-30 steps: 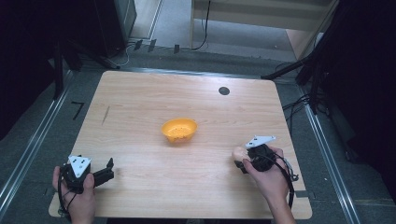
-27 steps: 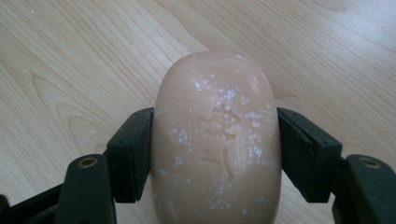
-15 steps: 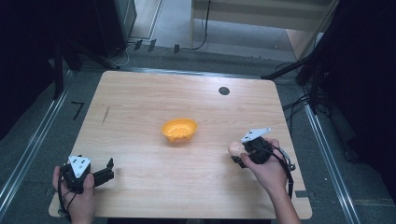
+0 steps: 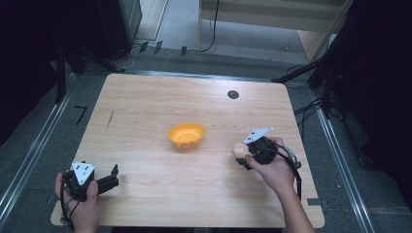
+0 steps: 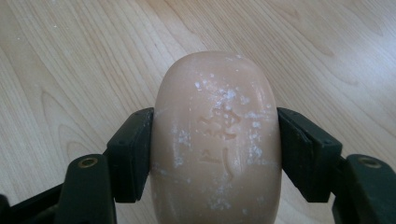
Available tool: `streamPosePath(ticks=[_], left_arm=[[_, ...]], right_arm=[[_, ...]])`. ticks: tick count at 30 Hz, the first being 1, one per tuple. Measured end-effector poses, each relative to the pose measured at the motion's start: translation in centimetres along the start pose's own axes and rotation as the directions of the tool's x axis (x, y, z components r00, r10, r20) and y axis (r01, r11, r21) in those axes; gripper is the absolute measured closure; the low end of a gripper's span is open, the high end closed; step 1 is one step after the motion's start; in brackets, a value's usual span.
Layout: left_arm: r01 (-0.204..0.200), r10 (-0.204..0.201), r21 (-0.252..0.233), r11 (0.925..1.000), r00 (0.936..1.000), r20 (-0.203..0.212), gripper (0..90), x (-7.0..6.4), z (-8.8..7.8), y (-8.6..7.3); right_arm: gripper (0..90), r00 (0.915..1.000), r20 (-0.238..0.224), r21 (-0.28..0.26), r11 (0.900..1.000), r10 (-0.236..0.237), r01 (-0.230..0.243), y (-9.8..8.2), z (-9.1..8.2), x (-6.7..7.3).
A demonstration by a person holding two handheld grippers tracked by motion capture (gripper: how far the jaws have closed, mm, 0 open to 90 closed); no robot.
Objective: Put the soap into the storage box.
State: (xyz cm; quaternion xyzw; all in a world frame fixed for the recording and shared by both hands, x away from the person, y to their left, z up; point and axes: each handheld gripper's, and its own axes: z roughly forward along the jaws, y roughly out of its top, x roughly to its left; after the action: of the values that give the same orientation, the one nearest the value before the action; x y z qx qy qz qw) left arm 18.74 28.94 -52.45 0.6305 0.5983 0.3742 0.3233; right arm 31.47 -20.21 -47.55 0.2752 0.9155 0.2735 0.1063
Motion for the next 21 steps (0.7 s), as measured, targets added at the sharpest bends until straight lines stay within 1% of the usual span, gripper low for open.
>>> streamPosePath(ticks=[3,5,11,13,14,16,17,18,21], left_arm=[[-0.001,0.001,0.001,1.0000,1.0000,0.000,0.0,0.0,0.0,0.0],[-0.001,0.001,-0.001,1.0000,1.0000,0.001,0.0,0.0,0.0,0.0],[0.003,-0.003,-0.004,1.0000,1.0000,0.004,0.0,0.0,0.0,0.0],[0.003,-0.003,-0.002,1.0000,1.0000,0.003,0.0,0.0,0.0,0.0],[0.004,-0.004,-0.003,1.0000,1.0000,0.004,0.0,0.0,0.0,0.0],[0.004,-0.004,-0.002,1.0000,1.0000,0.004,0.0,0.0,0.0,0.0],[0.004,-0.004,-0.001,1.0000,1.0000,0.004,0.0,0.0,0.0,0.0],[0.005,-0.005,-0.001,1.0000,1.0000,0.005,0.0,0.1,0.0,0.0],[0.005,-0.005,-0.001,1.0000,1.0000,0.004,0.0,0.1,0.0,0.0]], right_arm=[[33.7,0.9995,-0.003,0.007,1.000,-0.030,0.030,0.6,0.3,-0.1],[33.7,0.9992,-0.005,0.010,0.999,-0.041,0.041,1.0,0.4,-0.2],[33.7,0.9976,-0.026,-0.011,0.998,-0.064,0.064,1.8,0.7,-0.6],[33.7,0.9949,-0.026,-0.002,0.995,-0.098,0.098,2.3,0.9,-0.7],[33.7,0.9943,-0.024,0.000,0.995,-0.104,0.104,2.4,0.9,-0.7],[33.7,0.9938,-0.024,0.000,0.994,-0.109,0.109,2.6,1.0,-0.8],[33.7,0.9929,-0.036,-0.010,0.994,-0.113,0.113,2.9,1.0,-0.9],[33.7,0.9932,-0.039,-0.010,0.994,-0.109,0.109,3.0,1.0,-1.0],[33.7,0.9914,-0.047,-0.014,0.992,-0.123,0.122,3.5,1.1,-1.2]])
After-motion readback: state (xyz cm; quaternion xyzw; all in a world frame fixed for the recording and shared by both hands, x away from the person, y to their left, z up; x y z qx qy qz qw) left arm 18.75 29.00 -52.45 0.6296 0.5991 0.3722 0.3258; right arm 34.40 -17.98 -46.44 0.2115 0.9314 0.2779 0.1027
